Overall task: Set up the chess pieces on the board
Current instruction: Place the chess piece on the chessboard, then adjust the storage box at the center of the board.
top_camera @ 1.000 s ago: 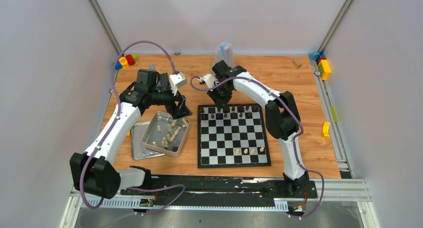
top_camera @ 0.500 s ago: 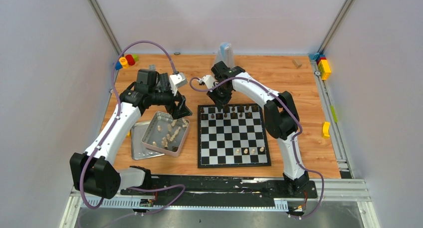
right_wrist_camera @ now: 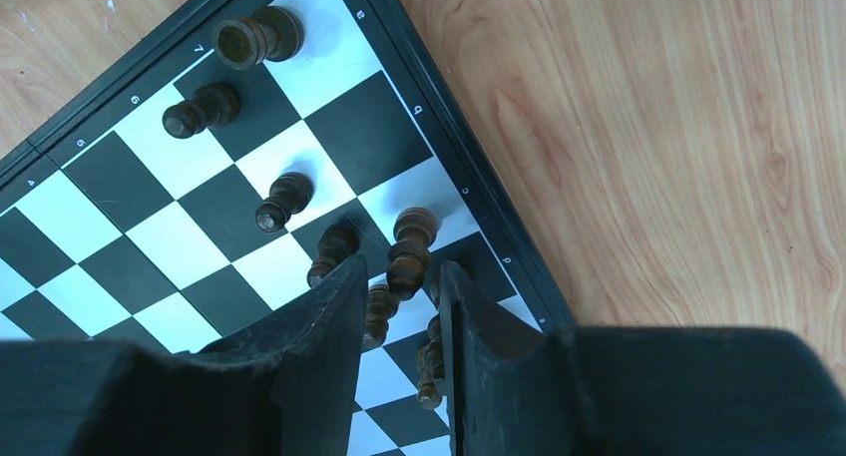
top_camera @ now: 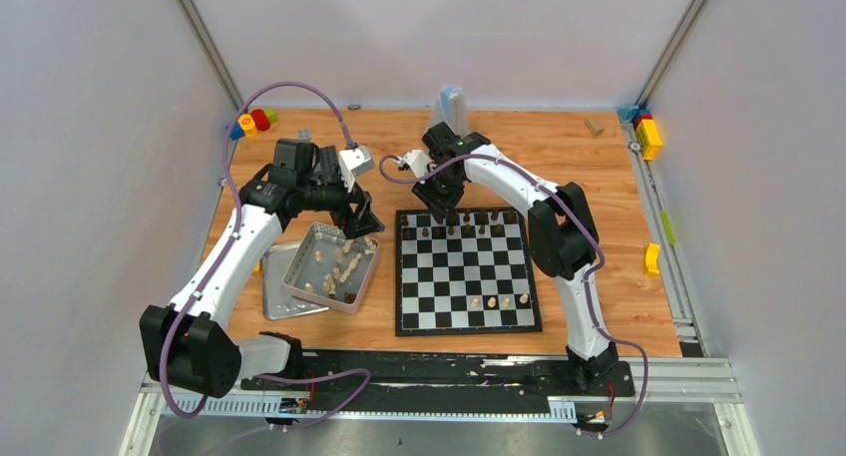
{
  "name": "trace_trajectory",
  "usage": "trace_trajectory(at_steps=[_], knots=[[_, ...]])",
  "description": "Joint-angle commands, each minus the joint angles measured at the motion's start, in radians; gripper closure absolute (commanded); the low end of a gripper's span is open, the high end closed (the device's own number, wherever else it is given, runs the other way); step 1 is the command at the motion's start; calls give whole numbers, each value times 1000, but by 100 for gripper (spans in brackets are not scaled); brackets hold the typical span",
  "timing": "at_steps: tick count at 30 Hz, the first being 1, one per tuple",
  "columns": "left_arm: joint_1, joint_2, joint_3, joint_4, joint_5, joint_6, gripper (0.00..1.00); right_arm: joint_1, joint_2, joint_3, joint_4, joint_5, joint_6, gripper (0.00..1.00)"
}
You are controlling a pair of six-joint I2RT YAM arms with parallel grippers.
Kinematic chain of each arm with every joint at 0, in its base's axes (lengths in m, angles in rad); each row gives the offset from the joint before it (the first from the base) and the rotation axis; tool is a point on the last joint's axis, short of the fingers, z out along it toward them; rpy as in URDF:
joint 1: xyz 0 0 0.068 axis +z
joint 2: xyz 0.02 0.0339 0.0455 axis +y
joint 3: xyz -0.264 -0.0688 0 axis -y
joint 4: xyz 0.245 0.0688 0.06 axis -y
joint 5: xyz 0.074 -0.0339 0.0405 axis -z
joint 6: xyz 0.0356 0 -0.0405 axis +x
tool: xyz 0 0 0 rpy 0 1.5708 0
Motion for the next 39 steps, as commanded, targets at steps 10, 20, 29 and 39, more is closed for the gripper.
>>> trace_trajectory(at_steps=[10, 20, 29, 39], knots=[[24, -24, -2, 11, -8, 5, 9, 12, -13, 85, -1, -19, 9, 64], [83, -68, -36, -73, -235, 104, 6, 10, -164, 77, 37, -51, 33, 60], [96, -86, -134, -121, -640, 198, 2, 9, -411, -223, 239, -112, 9, 58], [132, 78, -161, -104, -904, 122, 5, 4, -534, -446, 314, -109, 4, 59]])
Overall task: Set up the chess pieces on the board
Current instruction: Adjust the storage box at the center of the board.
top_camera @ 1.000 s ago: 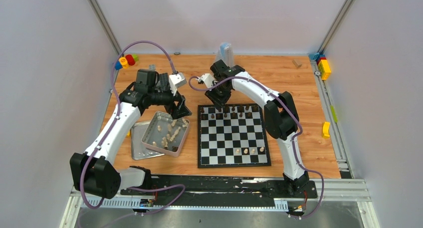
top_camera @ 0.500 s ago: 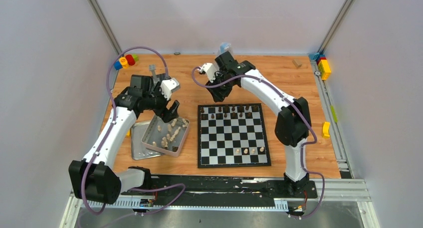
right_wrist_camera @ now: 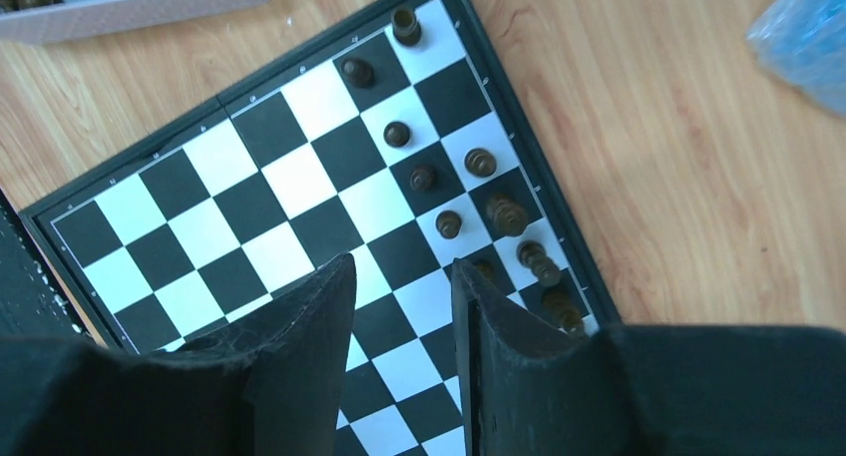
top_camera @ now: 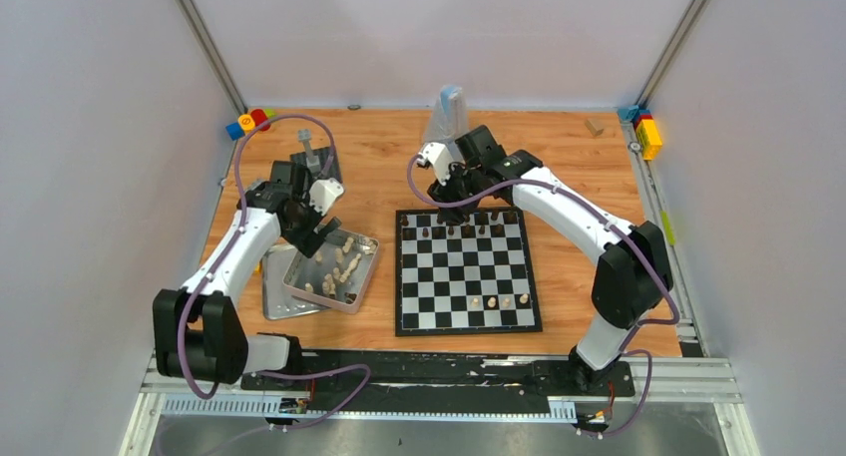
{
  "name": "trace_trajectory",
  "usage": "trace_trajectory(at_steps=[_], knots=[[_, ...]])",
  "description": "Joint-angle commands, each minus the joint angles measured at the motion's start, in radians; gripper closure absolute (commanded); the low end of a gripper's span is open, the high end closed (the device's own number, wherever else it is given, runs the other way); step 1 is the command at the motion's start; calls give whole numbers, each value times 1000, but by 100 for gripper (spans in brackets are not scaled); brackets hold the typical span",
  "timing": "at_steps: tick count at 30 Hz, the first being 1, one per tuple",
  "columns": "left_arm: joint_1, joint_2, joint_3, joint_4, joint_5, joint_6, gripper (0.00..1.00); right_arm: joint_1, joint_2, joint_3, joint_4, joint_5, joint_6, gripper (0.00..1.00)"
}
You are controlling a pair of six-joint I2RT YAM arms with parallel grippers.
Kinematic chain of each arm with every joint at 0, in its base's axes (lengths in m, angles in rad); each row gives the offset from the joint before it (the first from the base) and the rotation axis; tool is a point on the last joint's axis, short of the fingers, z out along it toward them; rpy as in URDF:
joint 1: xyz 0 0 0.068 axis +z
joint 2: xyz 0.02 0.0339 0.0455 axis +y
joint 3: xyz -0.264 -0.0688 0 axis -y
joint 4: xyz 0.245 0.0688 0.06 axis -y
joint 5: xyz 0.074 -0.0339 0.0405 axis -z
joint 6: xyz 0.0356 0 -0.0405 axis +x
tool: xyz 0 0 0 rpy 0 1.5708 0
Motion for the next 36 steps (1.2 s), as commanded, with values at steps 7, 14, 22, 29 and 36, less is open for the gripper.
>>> trace_trajectory(at_steps=[7, 14, 22, 29, 36], knots=[[13, 174, -6, -3, -81, -35, 27, -11, -101, -134, 115, -36, 10, 61], [14, 260, 29, -17, -21, -60, 54, -19, -116, -157, 130, -44, 13, 62], [14, 313, 119, -80, 69, -25, 74, -34, -128, -180, 147, -63, 13, 63], [13, 365, 243, -183, 93, 129, 97, -47, -131, -192, 159, -80, 11, 64], [-24, 451, 373, -285, 111, 299, 100, -57, -135, -205, 165, -89, 10, 64]])
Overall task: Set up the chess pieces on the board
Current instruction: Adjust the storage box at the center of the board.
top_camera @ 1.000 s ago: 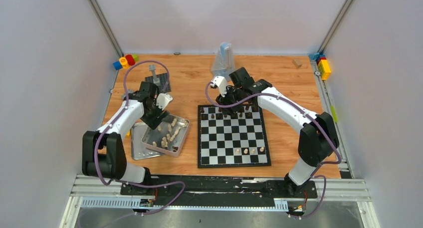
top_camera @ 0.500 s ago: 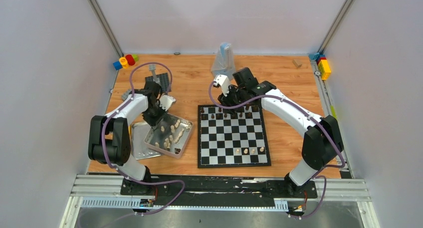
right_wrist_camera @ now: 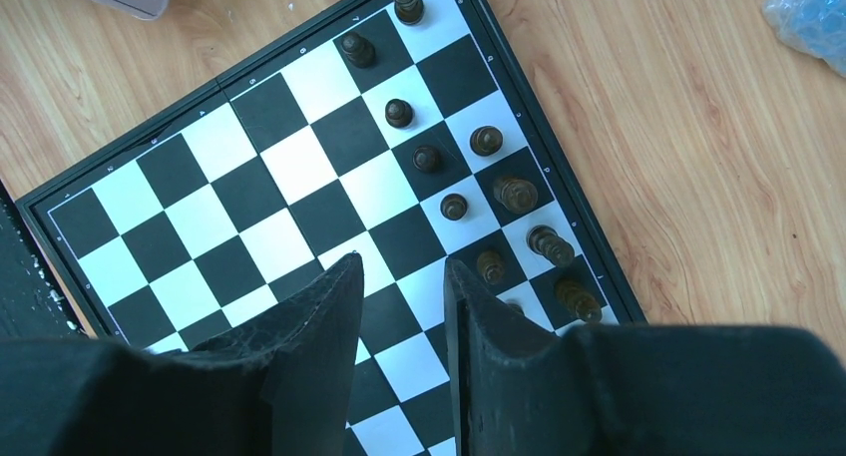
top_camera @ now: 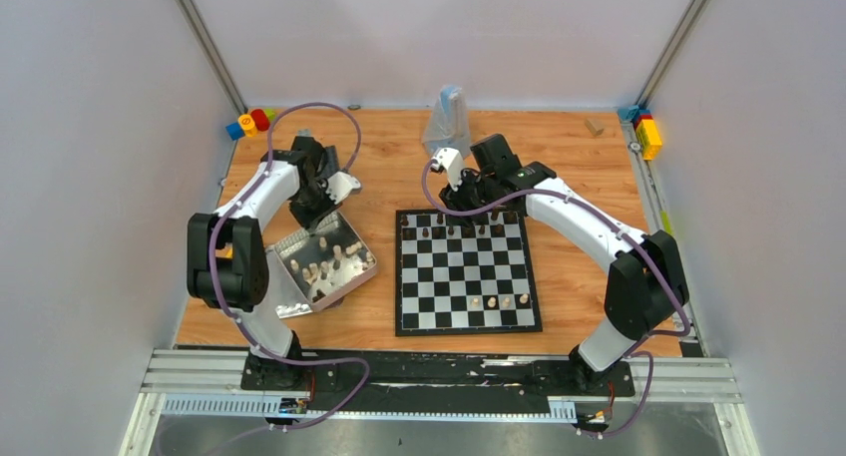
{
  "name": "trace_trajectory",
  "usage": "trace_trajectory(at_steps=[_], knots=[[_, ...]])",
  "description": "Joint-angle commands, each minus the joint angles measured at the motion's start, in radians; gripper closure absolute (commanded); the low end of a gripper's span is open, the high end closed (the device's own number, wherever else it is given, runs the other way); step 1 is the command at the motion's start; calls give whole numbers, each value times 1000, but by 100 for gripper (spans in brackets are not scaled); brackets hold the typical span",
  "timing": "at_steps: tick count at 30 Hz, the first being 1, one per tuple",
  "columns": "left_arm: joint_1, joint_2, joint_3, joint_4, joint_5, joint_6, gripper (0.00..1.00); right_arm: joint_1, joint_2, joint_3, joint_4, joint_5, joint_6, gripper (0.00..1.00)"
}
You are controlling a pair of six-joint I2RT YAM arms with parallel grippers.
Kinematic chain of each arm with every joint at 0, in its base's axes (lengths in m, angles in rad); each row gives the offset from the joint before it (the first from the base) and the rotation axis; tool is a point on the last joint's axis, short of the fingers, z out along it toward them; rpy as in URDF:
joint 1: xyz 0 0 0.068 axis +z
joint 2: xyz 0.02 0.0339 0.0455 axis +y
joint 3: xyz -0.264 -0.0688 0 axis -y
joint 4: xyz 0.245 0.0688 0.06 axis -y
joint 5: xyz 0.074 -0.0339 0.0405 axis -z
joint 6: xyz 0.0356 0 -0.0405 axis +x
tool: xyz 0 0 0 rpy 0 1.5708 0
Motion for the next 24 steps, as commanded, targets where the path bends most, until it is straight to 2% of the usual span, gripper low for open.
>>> trace_trajectory(at_steps=[1, 7, 12, 24], knots=[[-44, 46, 96, -101, 40, 144, 100, -10, -46, -16, 43, -29, 5, 64], [-135, 98, 122, -102, -4, 254, 99, -29, -56, -26, 47, -44, 5, 64], [-191, 109, 114, -56, -56, 330, 94, -40, -63, -33, 50, -52, 5, 64], [-283, 105, 51, 36, -128, 326, 78, -66, -80, -47, 53, -63, 4, 64]])
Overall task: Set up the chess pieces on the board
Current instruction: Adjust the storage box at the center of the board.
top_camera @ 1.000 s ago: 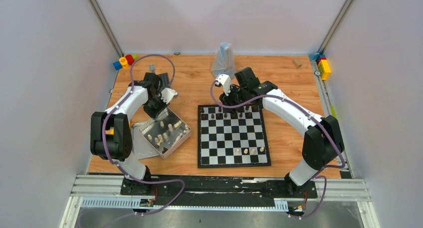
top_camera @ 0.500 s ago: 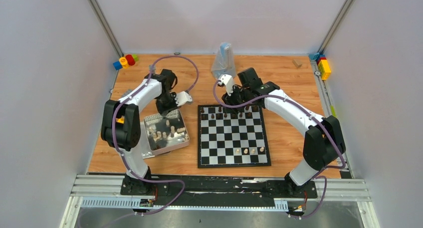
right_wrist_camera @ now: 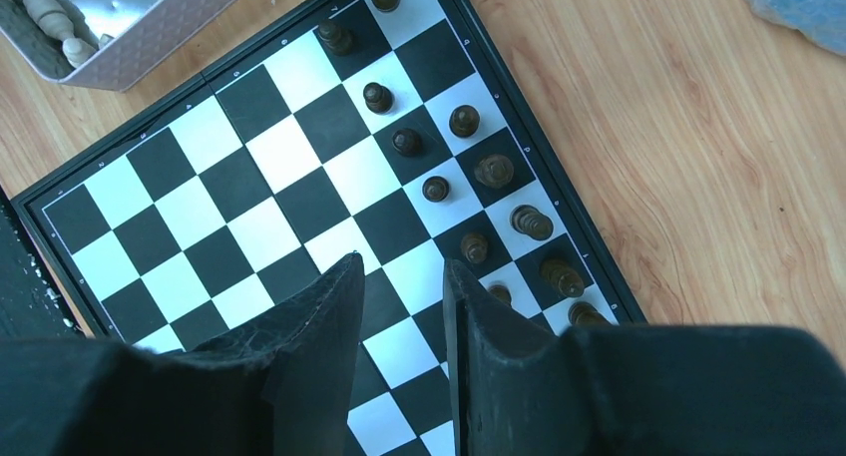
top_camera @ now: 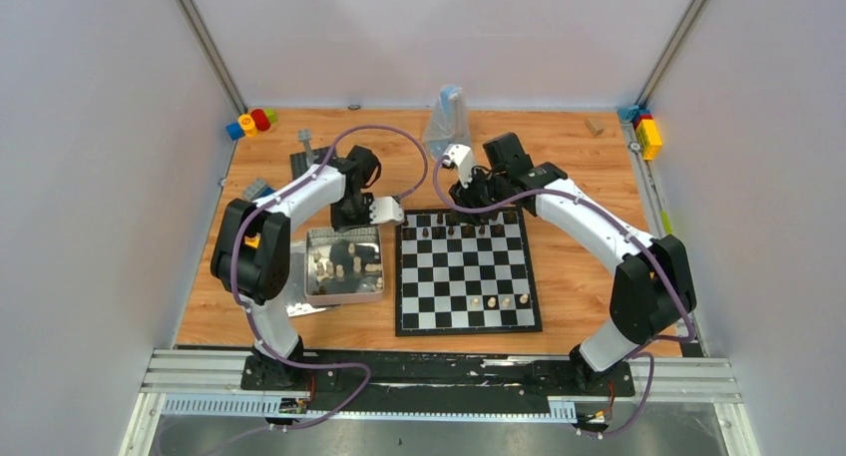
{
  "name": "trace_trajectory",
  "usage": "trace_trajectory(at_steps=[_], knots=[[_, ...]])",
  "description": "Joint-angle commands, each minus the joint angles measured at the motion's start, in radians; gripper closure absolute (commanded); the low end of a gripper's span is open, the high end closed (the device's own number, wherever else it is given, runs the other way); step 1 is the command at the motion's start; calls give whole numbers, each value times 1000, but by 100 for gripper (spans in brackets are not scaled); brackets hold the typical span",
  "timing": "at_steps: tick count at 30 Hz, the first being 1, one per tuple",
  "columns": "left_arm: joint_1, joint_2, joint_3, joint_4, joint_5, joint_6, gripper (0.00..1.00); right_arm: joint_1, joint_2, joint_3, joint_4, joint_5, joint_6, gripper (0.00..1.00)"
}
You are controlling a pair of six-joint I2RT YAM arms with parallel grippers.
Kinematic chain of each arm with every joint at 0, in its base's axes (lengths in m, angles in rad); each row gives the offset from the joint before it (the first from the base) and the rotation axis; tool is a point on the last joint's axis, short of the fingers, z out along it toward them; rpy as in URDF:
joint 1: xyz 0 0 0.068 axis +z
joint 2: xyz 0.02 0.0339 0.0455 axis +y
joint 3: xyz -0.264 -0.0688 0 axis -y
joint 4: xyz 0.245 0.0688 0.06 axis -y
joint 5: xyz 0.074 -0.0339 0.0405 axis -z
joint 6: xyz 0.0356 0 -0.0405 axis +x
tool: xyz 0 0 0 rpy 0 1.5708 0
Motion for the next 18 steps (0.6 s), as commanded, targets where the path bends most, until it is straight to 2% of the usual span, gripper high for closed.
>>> trace_trajectory(at_steps=[1, 8, 10, 13, 18], knots=[[-13, -18, -17, 41, -21, -1, 73, -13, -48, -11, 33, -32, 6, 64], [2, -116, -41, 160, -57, -87, 51, -25, -56, -13, 33, -46, 14, 64], [23, -162, -43, 175, -44, -120, 43, -29, -54, -12, 32, -45, 15, 64], [58, -240, -65, 192, -41, -183, 24, -33, -49, -10, 33, -46, 15, 64], [84, -332, -130, 173, -122, -361, 14, -37, -38, -9, 33, -50, 18, 64]])
